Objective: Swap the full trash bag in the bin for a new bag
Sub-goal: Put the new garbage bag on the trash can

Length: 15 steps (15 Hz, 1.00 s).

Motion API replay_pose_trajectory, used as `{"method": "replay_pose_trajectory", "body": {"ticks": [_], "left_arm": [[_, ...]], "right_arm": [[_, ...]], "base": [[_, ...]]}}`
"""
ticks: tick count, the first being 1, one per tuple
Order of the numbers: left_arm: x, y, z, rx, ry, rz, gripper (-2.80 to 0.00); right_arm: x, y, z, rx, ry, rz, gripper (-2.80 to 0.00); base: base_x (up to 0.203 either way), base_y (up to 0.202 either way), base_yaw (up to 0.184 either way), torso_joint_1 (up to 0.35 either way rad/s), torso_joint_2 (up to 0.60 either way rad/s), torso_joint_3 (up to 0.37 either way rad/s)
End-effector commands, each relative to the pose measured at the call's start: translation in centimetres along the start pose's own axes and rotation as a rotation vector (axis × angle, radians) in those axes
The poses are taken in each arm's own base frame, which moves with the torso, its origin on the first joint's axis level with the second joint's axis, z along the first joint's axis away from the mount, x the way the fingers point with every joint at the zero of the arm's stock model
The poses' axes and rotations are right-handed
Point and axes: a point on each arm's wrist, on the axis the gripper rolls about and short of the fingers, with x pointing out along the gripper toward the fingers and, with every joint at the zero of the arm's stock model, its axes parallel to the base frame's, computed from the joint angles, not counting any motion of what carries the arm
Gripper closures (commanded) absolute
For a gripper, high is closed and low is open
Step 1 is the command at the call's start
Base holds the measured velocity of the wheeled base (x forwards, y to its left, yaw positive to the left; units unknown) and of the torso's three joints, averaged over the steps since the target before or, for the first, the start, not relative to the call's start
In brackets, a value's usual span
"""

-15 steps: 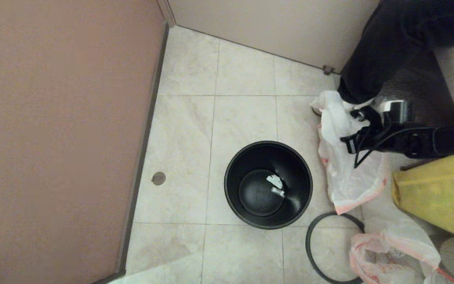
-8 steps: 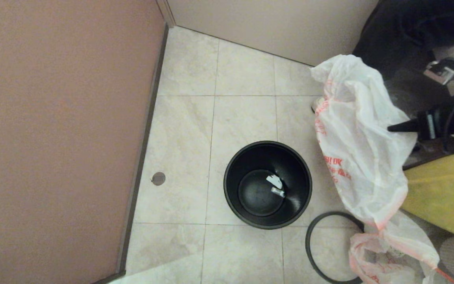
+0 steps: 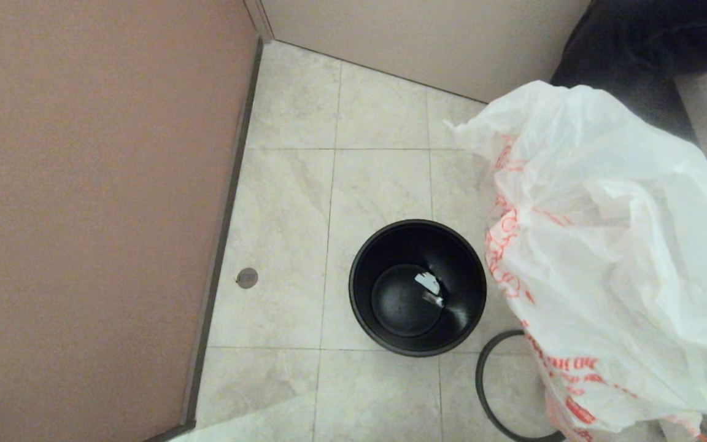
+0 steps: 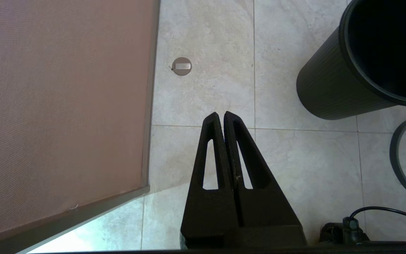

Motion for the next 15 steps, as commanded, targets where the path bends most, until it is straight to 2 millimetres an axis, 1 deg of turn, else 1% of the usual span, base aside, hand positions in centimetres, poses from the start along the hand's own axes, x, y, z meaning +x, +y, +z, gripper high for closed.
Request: {"method": "replay_pose_trajectory", "body": {"ticks": [1,3,5,6,8,10,11,13,15], "left_arm": [[0.0,0.0,0.0,-0.001,0.001,0.002,0.00],[0.0,0.0,0.0,-0.001,0.001,0.002,0.00],[0.0,0.0,0.0,-0.001,0.003,0.002,0.00],[0.0,0.0,0.0,-0.001,0.001,0.002,0.00],[0.0,0.0,0.0,-0.001,0.002,0.002,0.00],[0.0,0.0,0.0,-0.001,0.001,0.002,0.00],[0.0,0.0,0.0,-0.001,0.002,0.002,0.00],[0.0,0.0,0.0,-0.001,0.001,0.002,0.00],[0.0,0.0,0.0,-0.001,0.001,0.002,0.00]], "right_arm": [[-0.4,0.9,-0.8,-0.023,0.077,-0.053,0.00],[0.9,0.3,-0.3,-0.012,0.129,-0.055,0.00],[2.6,0.2,1.0,0.023,0.141,-0.024,0.00],[3.9,0.5,2.1,0.047,0.119,-0.005,0.00],[7.0,1.2,4.1,0.058,0.105,0.042,0.00],[10.8,2.1,6.1,0.059,0.097,0.064,0.00],[13.1,2.2,7.0,0.055,0.100,0.013,0.00],[18.8,1.8,8.8,0.038,0.093,-0.158,0.00],[23.7,2.0,10.0,0.016,0.067,-0.212,0.00]], "base": [[0.000,0.000,0.000,0.000,0.00,0.000],[0.000,0.000,0.000,0.000,0.00,0.000],[0.000,0.000,0.000,0.000,0.00,0.000],[0.000,0.000,0.000,0.000,0.00,0.000],[0.000,0.000,0.000,0.000,0.00,0.000],[0.000,0.000,0.000,0.000,0.00,0.000],[0.000,0.000,0.000,0.000,0.00,0.000],[0.000,0.000,0.000,0.000,0.00,0.000],[0.000,0.000,0.000,0.000,0.00,0.000]]}}
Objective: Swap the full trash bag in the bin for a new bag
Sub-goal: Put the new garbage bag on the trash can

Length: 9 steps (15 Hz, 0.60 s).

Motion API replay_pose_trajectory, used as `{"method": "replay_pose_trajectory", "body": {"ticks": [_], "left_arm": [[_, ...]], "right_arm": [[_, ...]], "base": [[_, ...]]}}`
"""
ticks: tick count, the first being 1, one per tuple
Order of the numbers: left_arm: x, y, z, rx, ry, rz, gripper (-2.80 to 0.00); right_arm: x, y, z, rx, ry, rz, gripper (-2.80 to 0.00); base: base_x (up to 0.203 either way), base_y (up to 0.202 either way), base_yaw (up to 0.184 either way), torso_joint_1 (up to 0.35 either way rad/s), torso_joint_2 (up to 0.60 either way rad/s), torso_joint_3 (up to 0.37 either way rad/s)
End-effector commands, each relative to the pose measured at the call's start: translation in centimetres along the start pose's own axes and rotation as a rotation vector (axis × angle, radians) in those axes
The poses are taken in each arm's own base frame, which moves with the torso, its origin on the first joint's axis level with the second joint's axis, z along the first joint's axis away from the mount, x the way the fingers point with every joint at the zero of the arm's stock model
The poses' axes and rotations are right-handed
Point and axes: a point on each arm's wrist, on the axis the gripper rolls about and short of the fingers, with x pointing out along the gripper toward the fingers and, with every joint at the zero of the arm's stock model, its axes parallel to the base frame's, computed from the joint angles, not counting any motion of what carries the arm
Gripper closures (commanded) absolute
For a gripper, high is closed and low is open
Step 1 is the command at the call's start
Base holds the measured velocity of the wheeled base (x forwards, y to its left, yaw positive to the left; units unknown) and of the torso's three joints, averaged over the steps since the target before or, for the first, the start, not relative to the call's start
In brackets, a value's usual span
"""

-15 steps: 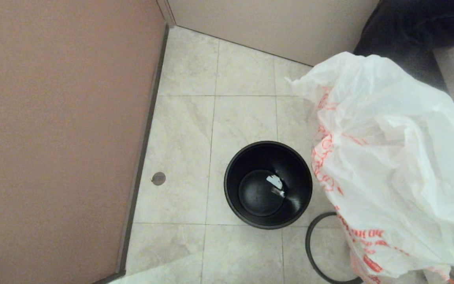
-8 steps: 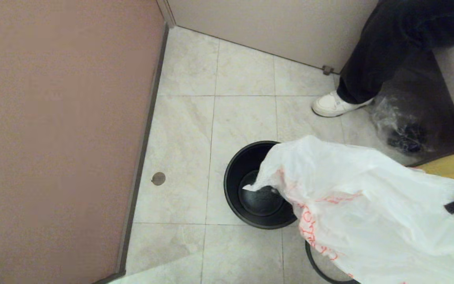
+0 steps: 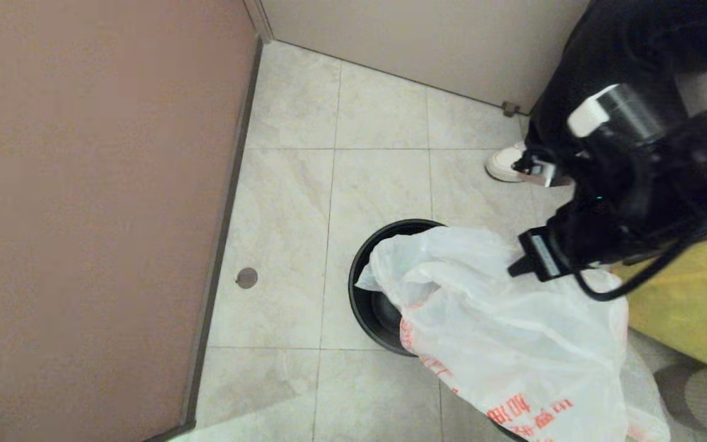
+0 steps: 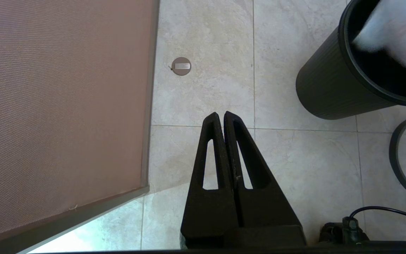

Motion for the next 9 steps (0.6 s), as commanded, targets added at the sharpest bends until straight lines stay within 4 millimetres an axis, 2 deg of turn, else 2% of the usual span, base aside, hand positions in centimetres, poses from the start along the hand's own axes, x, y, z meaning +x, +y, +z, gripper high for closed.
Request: {"method": "replay_pose_trajectory", "body": {"ticks": [1,3,5,7,9], "left_arm": [[0.0,0.0,0.0,0.000,0.002,0.001,0.00],[0.0,0.0,0.0,0.000,0.001,0.001,0.00],[0.0,0.0,0.0,0.000,0.001,0.001,0.00],[0.0,0.0,0.0,0.000,0.002,0.001,0.00],[0.0,0.0,0.0,0.000,0.001,0.001,0.00]], "right_arm": [[8.0,1.5,1.2,-0.026,0.055,-0.044,0.00],[11.1,3.5,2.9,-0.019,-0.008,-0.012,0.00],[12.6,6.3,4.4,-0.031,-0.102,0.070,0.00],[14.6,9.0,3.6,-0.072,-0.076,0.112,0.00],[17.4,10.5,2.5,-0.098,-0.029,0.113,0.00]], "base": [[0.000,0.000,0.000,0.000,0.00,0.000],[0.000,0.000,0.000,0.000,0.00,0.000],[0.000,0.000,0.000,0.000,0.00,0.000],[0.000,0.000,0.000,0.000,0.00,0.000],[0.000,0.000,0.000,0.000,0.00,0.000]]}}
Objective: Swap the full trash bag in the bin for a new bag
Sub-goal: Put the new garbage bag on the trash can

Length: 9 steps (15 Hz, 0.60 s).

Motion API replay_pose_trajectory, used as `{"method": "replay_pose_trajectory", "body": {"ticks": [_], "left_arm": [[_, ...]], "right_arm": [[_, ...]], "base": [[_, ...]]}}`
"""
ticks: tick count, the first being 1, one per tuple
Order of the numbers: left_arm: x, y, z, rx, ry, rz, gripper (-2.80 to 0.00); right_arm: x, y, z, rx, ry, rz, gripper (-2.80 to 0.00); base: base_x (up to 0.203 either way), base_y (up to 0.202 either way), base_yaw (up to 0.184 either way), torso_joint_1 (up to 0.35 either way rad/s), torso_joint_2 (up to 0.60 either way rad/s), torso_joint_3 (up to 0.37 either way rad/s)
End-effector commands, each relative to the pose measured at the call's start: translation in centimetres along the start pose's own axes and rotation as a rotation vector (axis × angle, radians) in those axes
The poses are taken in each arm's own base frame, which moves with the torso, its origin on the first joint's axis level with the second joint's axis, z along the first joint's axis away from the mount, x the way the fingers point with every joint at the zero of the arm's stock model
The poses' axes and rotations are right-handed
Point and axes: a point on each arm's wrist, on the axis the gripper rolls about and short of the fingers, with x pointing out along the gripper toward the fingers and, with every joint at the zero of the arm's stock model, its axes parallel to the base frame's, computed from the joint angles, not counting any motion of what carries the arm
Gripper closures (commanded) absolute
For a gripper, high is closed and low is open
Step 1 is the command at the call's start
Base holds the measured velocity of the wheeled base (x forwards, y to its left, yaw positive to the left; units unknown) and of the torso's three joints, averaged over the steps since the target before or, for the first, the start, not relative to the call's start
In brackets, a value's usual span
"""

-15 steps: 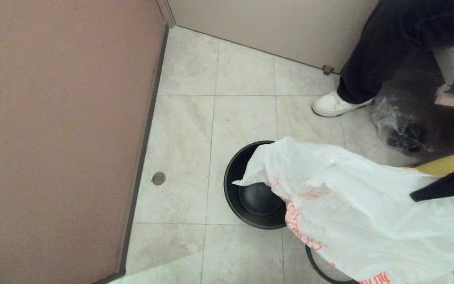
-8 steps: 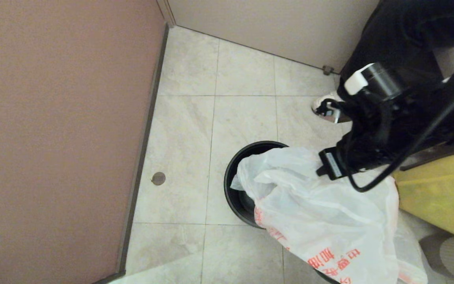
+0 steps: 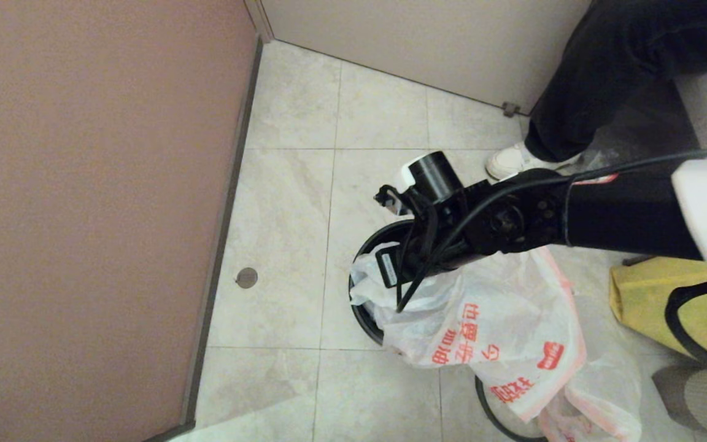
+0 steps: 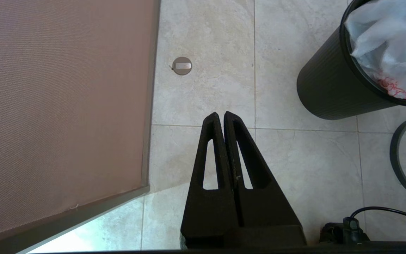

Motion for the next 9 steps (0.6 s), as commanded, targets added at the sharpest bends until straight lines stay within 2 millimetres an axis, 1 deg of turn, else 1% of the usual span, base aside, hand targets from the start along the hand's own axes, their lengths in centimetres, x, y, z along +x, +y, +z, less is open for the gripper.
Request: {"method": "replay_pose_trajectory", "body": {"ticks": [1,2,3,4,6,7,9], "left_arm": [[0.0,0.0,0.0,-0.001,0.002,0.001,0.00],[0.0,0.0,0.0,-0.001,0.001,0.001,0.00],[0.0,0.0,0.0,-0.001,0.001,0.001,0.00],[0.0,0.0,0.0,-0.001,0.001,0.001,0.00],[0.0,0.0,0.0,-0.001,0.001,0.001,0.00],[0.0,0.0,0.0,-0.001,0.001,0.001,0.00],[0.0,0.0,0.0,-0.001,0.001,0.001,0.00]], "right_arm": [[5.6,1.2,-2.4,-0.026,0.094,-0.011,0.00],[7.4,1.2,-2.9,-0.031,0.092,-0.028,0.00],[8.9,1.0,-3.0,-0.028,0.049,-0.045,0.00],[9.4,0.0,-2.8,-0.013,0.030,-0.066,0.00],[10.8,-0.5,-3.6,-0.009,0.048,-0.080,0.00],[11.6,-1.1,-3.7,-0.002,0.029,-0.087,0.00],[12.3,-3.1,-2.6,0.021,-0.082,-0.107,0.00]], "base": [[0.000,0.000,0.000,0.000,0.00,0.000],[0.000,0.000,0.000,0.000,0.00,0.000],[0.000,0.000,0.000,0.000,0.00,0.000],[0.000,0.000,0.000,0.000,0.00,0.000],[0.000,0.000,0.000,0.000,0.00,0.000],[0.000,0.000,0.000,0.000,0.00,0.000],[0.000,0.000,0.000,0.000,0.00,0.000]]}}
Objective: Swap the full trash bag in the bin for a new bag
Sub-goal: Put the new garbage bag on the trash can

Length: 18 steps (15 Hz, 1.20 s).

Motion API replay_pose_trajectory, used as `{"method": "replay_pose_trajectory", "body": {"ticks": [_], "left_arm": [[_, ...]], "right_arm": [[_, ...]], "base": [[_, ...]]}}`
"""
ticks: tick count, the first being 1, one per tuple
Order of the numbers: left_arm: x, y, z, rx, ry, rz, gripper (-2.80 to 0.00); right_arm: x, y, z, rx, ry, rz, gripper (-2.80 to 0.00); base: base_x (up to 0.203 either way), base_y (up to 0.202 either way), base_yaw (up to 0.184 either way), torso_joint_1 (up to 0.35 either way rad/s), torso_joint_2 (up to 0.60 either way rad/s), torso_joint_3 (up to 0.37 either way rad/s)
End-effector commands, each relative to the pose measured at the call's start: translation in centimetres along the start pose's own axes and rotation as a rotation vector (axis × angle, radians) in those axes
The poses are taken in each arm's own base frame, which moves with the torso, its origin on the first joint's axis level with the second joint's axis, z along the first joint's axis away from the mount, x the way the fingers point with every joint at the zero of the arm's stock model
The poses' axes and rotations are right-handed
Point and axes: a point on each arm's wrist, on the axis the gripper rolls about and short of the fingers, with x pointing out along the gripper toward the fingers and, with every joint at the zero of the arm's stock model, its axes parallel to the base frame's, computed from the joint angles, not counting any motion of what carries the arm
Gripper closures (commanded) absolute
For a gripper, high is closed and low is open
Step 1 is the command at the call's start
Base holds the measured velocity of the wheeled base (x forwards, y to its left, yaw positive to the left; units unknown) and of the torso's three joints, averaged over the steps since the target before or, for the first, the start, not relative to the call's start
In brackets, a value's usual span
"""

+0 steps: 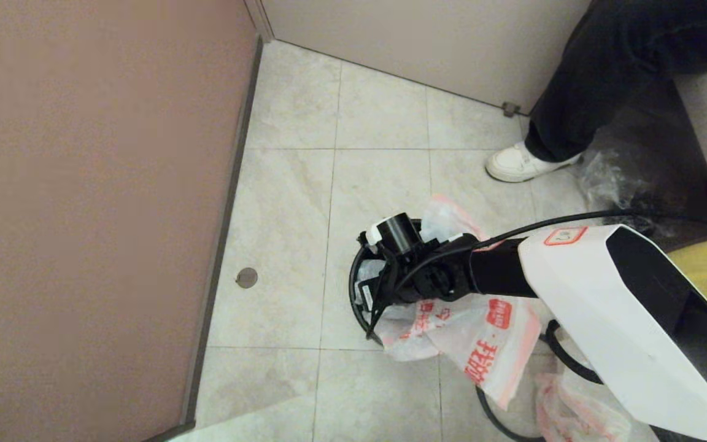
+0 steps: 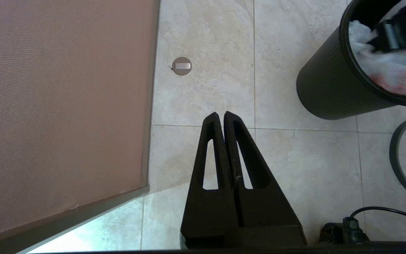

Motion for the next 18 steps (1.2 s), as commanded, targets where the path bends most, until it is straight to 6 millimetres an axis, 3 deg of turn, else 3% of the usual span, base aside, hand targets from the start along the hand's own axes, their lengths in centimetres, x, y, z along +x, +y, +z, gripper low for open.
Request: {"method": "replay_pose_trajectory", "body": {"ticks": [1,3,6,7,9,12,13,18], "left_arm": [[0.0,0.0,0.0,0.000,0.001,0.002,0.00],[0.0,0.0,0.0,0.000,0.001,0.002,0.00],[0.0,0.0,0.0,0.000,0.001,0.002,0.00],[0.0,0.0,0.0,0.000,0.001,0.002,0.00],[0.0,0.0,0.0,0.000,0.001,0.002,0.00],[0.0,0.0,0.0,0.000,0.001,0.002,0.00],[0.0,0.0,0.0,0.000,0.002,0.002,0.00],[0.0,0.0,0.0,0.000,0.001,0.002,0.00]], "right_arm": [[1.7,-2.3,0.1,0.017,-0.052,-0.033,0.00],[2.0,-2.9,0.0,-0.007,-0.054,-0.059,0.00],[5.0,-3.6,-1.3,-0.108,-0.117,-0.186,0.00],[4.9,-3.5,-1.2,-0.117,-0.128,-0.192,0.00],[2.9,-2.5,0.3,-0.121,-0.157,-0.177,0.00],[-1.7,-1.3,2.2,-0.097,-0.150,-0.155,0.00],[-2.6,-0.8,2.1,-0.080,-0.114,-0.148,-2.80],[-8.2,1.0,2.5,0.005,0.001,-0.120,-2.80]], "base": [[0.000,0.000,0.000,0.000,0.00,0.000],[0.000,0.000,0.000,0.000,0.00,0.000],[0.000,0.000,0.000,0.000,0.00,0.000],[0.000,0.000,0.000,0.000,0.00,0.000],[0.000,0.000,0.000,0.000,0.00,0.000],[0.000,0.000,0.000,0.000,0.00,0.000],[0.000,0.000,0.000,0.000,0.00,0.000],[0.000,0.000,0.000,0.000,0.00,0.000]]}}
